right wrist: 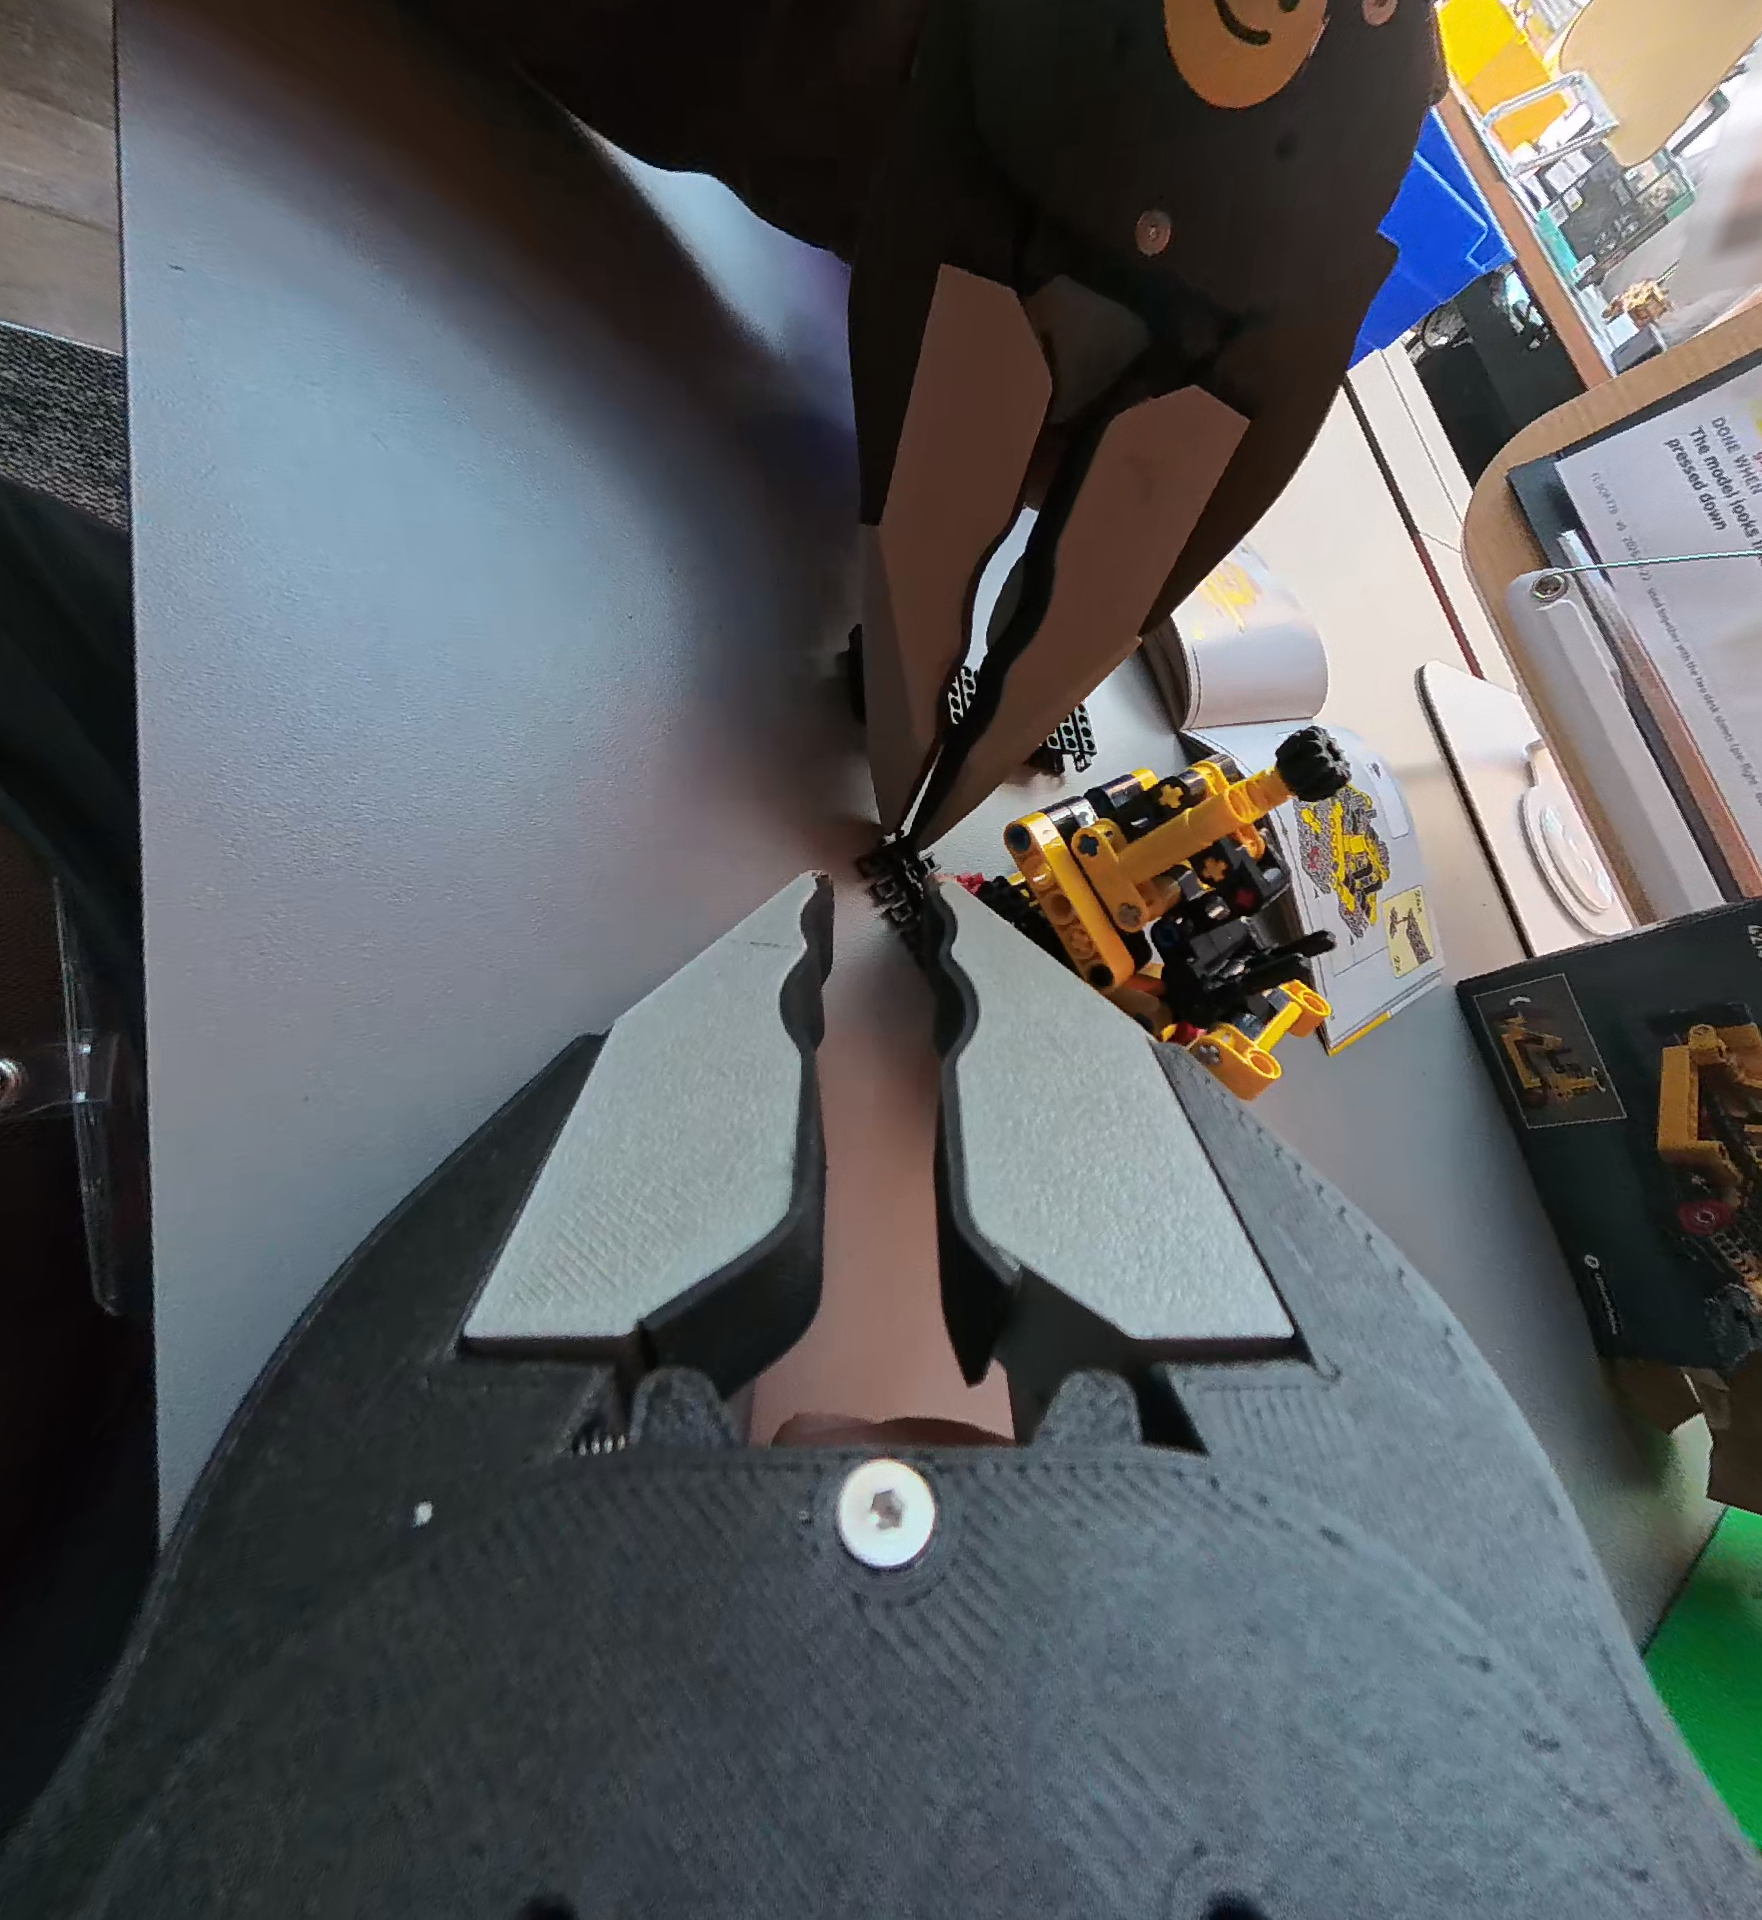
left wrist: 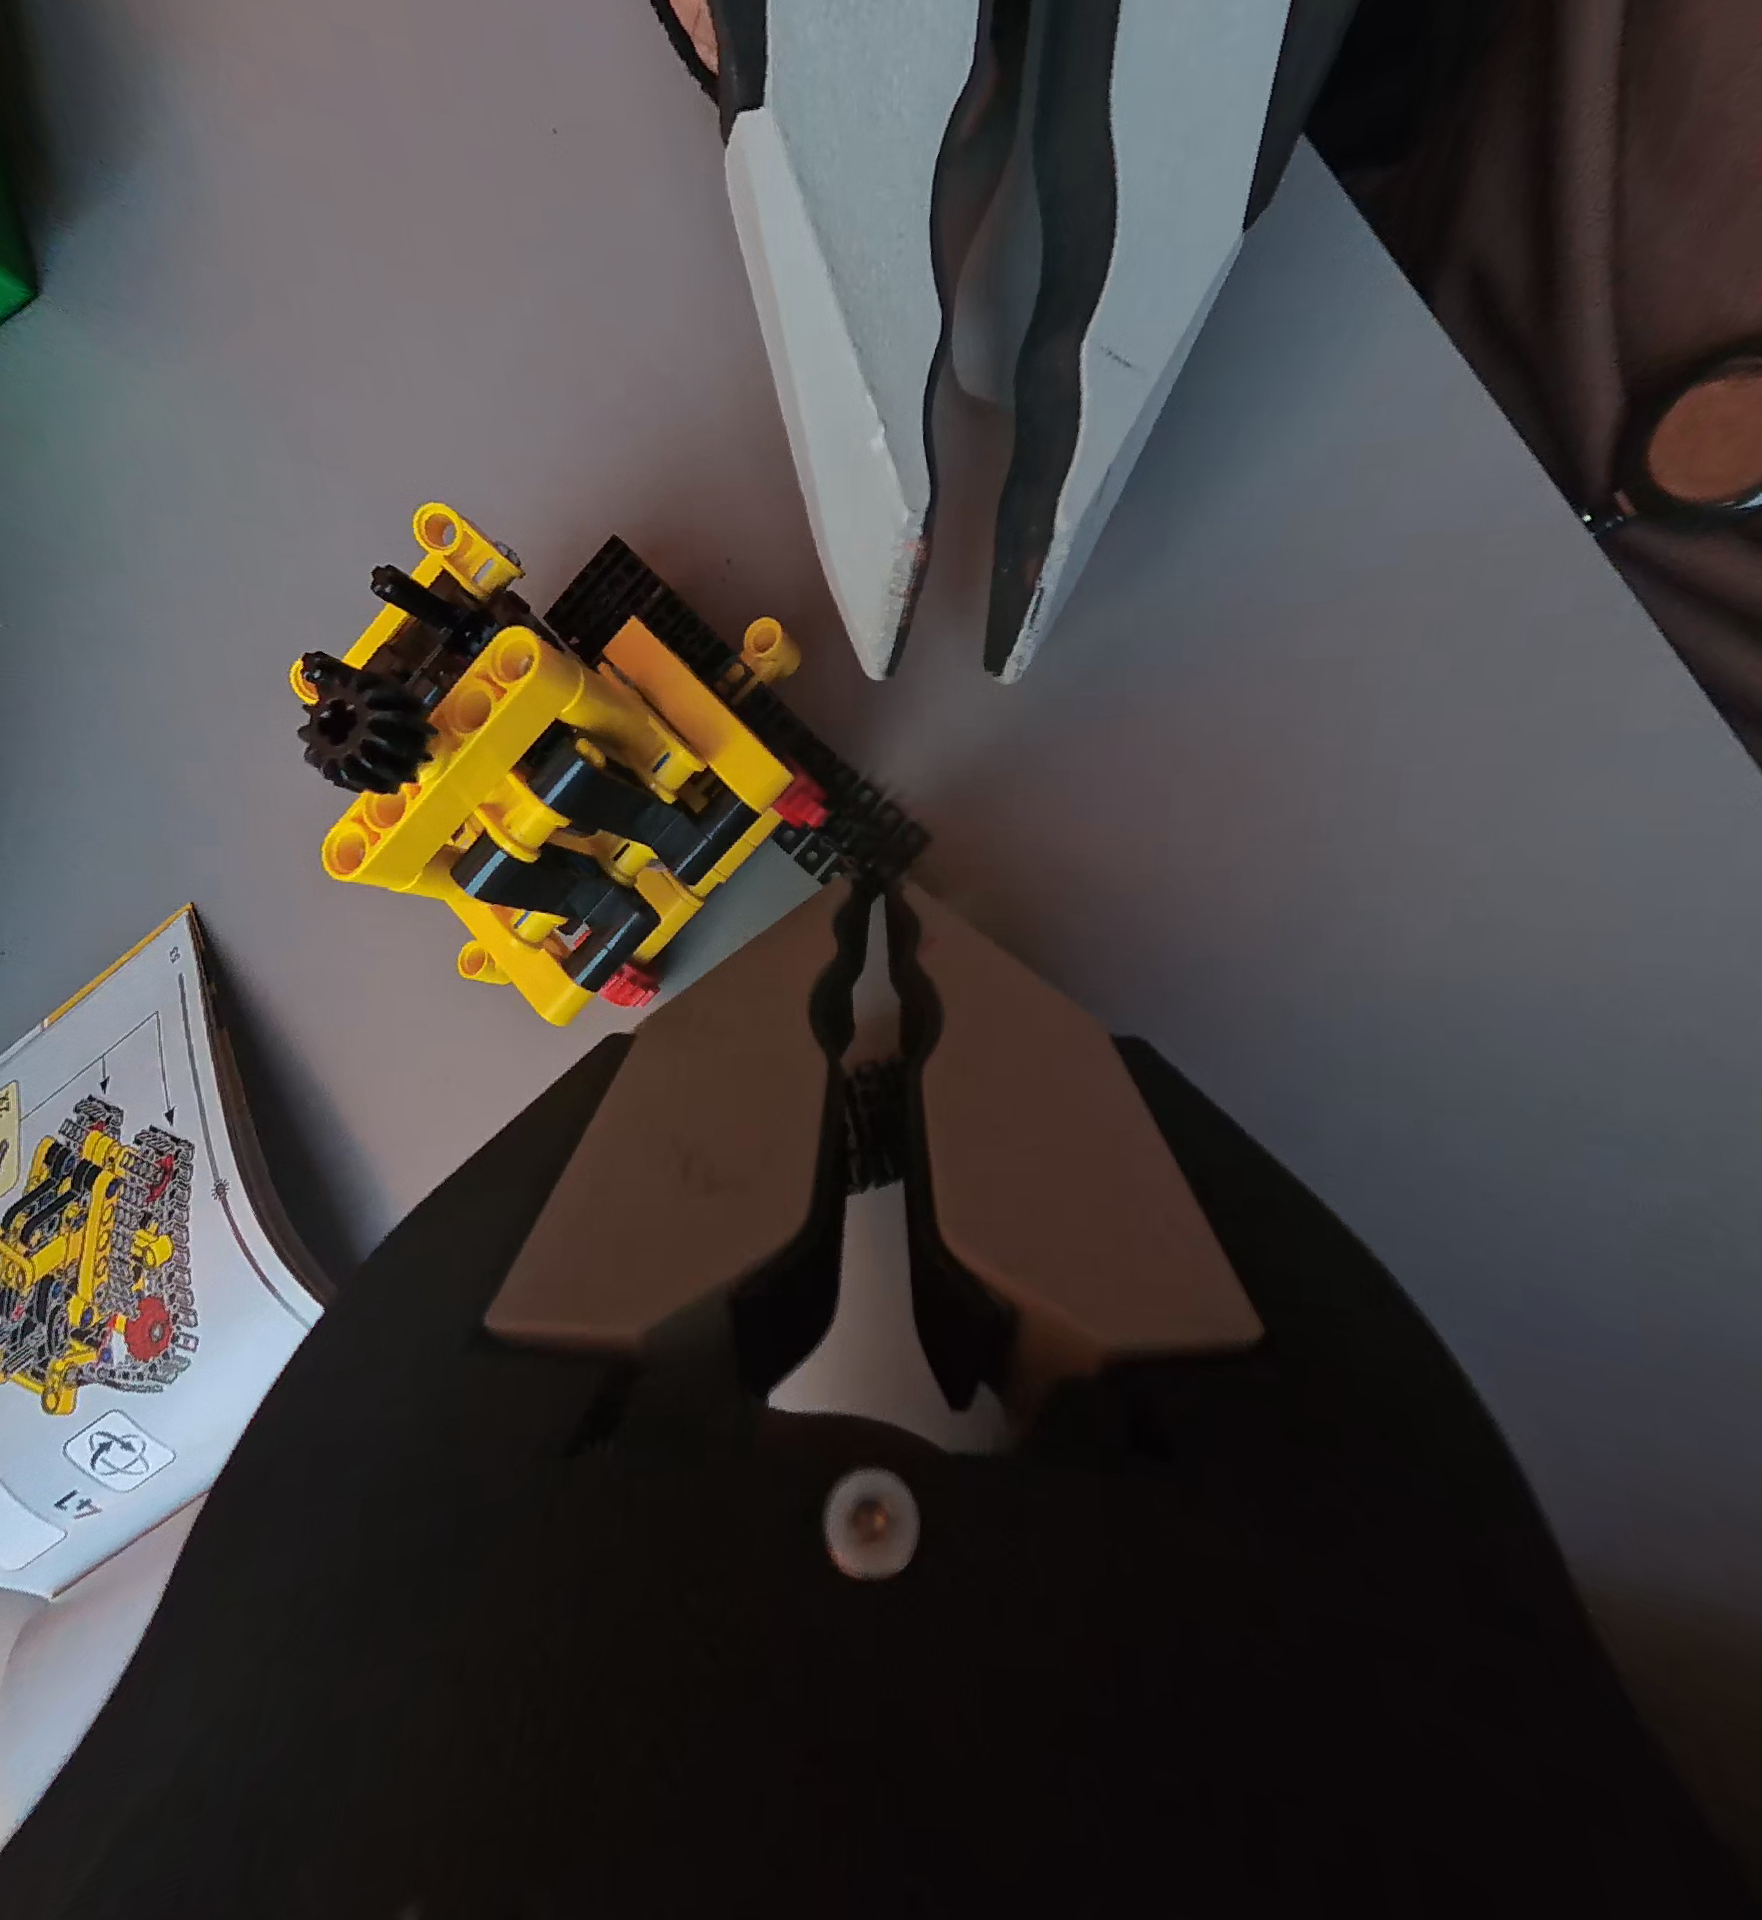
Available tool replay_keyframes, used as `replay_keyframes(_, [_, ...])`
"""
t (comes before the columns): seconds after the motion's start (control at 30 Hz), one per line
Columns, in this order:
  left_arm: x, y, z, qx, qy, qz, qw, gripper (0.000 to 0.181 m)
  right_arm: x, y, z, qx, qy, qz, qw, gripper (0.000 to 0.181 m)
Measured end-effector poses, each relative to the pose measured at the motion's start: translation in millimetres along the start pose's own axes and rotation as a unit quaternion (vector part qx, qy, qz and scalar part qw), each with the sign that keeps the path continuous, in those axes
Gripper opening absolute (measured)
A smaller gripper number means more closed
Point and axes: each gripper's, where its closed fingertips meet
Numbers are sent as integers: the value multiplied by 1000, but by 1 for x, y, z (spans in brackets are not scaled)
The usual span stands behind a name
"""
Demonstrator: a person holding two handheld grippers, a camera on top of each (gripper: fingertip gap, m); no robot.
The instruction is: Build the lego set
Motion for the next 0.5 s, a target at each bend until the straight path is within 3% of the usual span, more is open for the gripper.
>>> replay_keyframes(0.5, [2, 1, -2, -4, -7, -1, 1000, 0, 2, 4, 2, 11, -14, 2, 1000, 14])
Point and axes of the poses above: each gripper's, where its closed fingertips meet, y out along the fingers, z out of its underside, x = y × z across the jaws
